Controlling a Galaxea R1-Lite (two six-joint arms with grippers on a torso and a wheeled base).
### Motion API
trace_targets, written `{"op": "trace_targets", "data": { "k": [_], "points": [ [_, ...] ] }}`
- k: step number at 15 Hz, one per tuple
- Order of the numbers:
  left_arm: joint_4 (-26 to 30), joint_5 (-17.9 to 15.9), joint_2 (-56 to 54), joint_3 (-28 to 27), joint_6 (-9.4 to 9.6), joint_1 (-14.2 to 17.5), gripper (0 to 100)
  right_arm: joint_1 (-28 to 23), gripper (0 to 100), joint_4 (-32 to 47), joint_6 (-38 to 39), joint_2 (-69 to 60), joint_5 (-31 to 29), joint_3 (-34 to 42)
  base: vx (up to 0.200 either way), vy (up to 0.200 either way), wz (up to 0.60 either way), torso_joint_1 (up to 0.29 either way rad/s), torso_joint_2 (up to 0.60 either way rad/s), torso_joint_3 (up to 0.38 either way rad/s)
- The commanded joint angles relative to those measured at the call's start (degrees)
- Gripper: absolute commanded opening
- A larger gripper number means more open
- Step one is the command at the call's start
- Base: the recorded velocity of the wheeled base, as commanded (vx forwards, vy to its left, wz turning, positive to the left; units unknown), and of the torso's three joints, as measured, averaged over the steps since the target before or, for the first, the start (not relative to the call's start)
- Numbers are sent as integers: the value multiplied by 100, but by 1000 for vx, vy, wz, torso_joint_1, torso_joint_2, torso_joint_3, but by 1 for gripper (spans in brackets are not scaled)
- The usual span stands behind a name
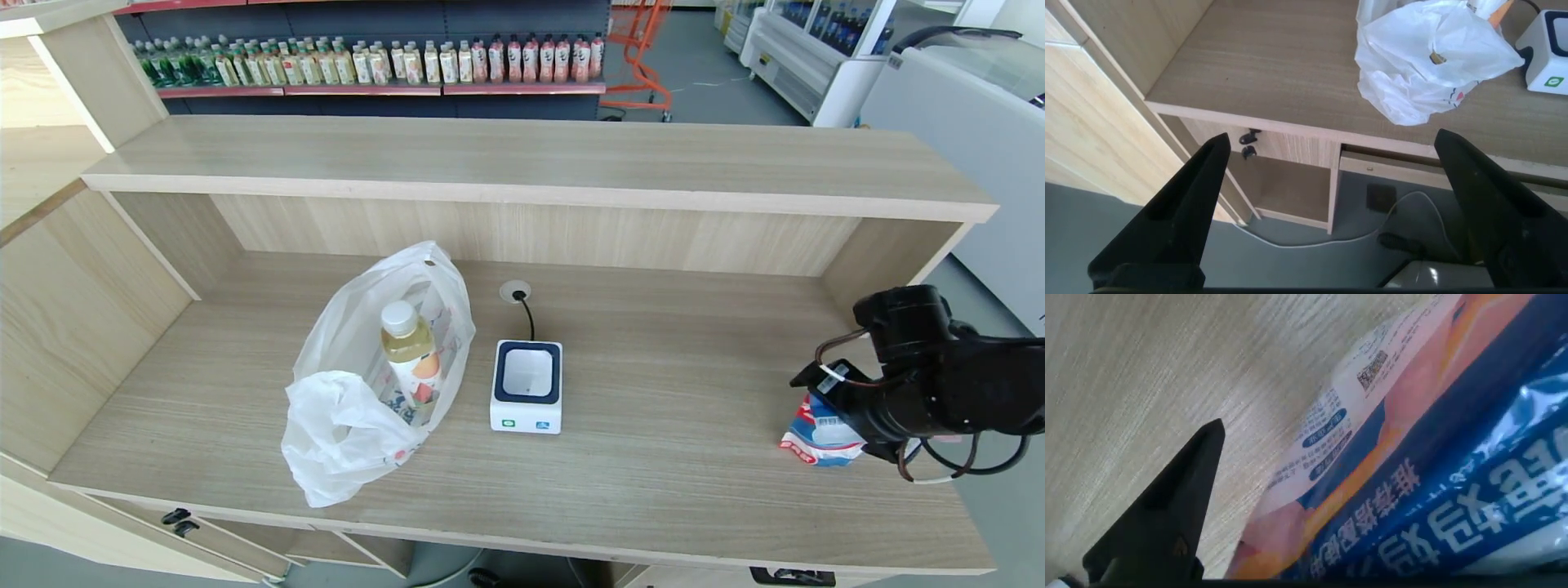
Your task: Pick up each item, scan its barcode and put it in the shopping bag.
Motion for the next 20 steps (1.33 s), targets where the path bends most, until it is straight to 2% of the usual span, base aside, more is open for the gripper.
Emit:
{"op": "trace_targets", "data": {
  "k": [1,3,4,5,10,12,13,14,15,16,18,20],
  "points": [
    [1,3,-2,0,0,1,100,81,0,-195,-125,371,-17,-33,0,0,0,0,0,0],
    [1,3,-2,0,0,1,100,72,0,-283,-275,345,-17,-42,0,0,0,0,0,0],
    [1,3,6,0,0,1,100,45,0,-529,-846,257,-17,-7,0,0,0,0,0,0],
    [1,3,-2,0,0,1,100,45,0,-564,-1013,222,-17,2,0,0,0,0,0,0],
    [1,3,-2,0,0,1,100,54,0,-599,-1488,-77,-8,19,0,0,0,0,0,0],
    [1,3,-2,0,0,1,100,63,0,-582,-1936,-596,291,63,0,0,0,0,0,0],
    [1,3,-2,0,0,1,100,72,0,-547,-2261,-956,783,142,0,0,0,0,0,0],
    [1,3,-2,0,0,1,100,63,0,-529,-2718,-1474,1574,301,0,0,0,0,0,0],
    [1,3,-2,0,0,1,100,54,0,-511,-2956,-1721,1969,380,0,0,0,0,0,0],
    [1,3,6,0,0,1,100,54,0,-151,-3509,-2353,3051,468,0,0,0,0,0,0],
    [1,3,-2,0,0,1,100,81,0,244,-3738,-2889,4984,388,0,0,0,0,0,0],
    [1,3,-2,0,0,1,100,327,0,253,-3729,-3136,6259,371,0,0,0,0,0,0]
  ]
}}
